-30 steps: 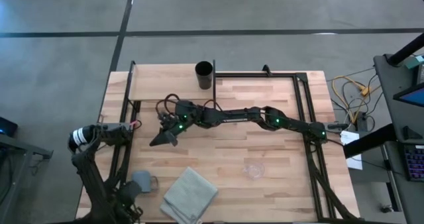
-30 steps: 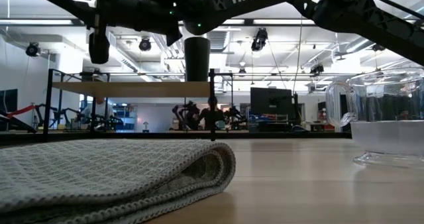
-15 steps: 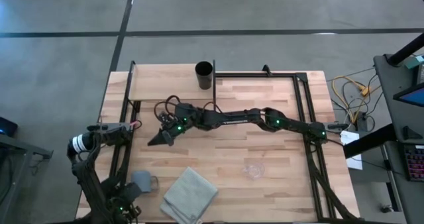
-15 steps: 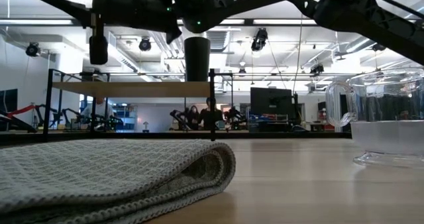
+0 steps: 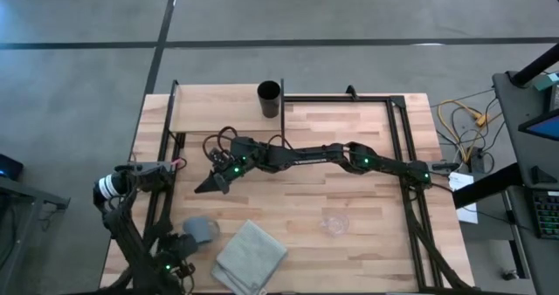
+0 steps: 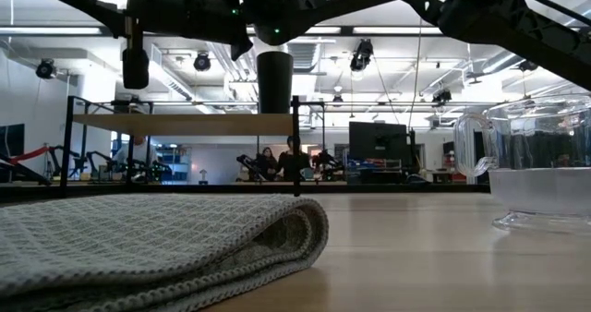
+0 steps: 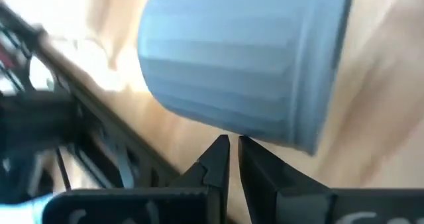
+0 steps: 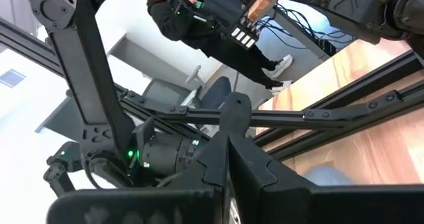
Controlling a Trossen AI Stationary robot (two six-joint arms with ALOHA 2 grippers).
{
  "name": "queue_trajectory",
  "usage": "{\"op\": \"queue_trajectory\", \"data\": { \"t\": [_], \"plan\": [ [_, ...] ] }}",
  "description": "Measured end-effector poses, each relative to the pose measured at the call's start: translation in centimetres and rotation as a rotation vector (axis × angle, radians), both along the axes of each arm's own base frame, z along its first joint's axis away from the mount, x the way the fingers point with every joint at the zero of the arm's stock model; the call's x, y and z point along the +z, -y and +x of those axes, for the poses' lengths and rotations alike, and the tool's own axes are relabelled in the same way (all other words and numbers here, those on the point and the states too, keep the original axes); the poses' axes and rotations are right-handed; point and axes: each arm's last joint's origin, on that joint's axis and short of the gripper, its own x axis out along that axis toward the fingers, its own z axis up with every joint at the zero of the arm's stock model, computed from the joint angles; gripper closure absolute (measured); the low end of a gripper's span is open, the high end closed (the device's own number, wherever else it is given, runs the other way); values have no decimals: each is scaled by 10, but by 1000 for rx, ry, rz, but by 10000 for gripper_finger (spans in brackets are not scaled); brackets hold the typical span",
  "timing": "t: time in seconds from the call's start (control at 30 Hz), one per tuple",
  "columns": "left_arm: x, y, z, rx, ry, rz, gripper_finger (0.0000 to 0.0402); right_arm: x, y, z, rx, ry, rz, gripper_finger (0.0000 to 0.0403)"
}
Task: Stack small to large cups/mugs on shelf
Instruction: Put the blue mug on the shelf
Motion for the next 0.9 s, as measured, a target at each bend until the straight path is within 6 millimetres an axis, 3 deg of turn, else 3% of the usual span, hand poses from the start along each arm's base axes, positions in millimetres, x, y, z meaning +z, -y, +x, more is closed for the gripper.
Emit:
{"op": "queue_trajectory", "data": {
  "t": [0.23, 0.57, 0.7, 0.9],
  "plan": [
    [8, -27, 28, -39, 1, 166, 382, 5, 5, -1, -1, 9, -3, 394],
    [18, -57, 64, -49, 55, 229, 382, 58, 22, -23, 45, 50, -108, 394],
    [30, -73, 69, -26, 120, 234, 382, 85, 25, -47, 7, -70, -248, 394],
    [64, -109, 63, 59, 216, 152, 382, 144, 17, -104, -172, -226, -510, 394]
  ]
}}
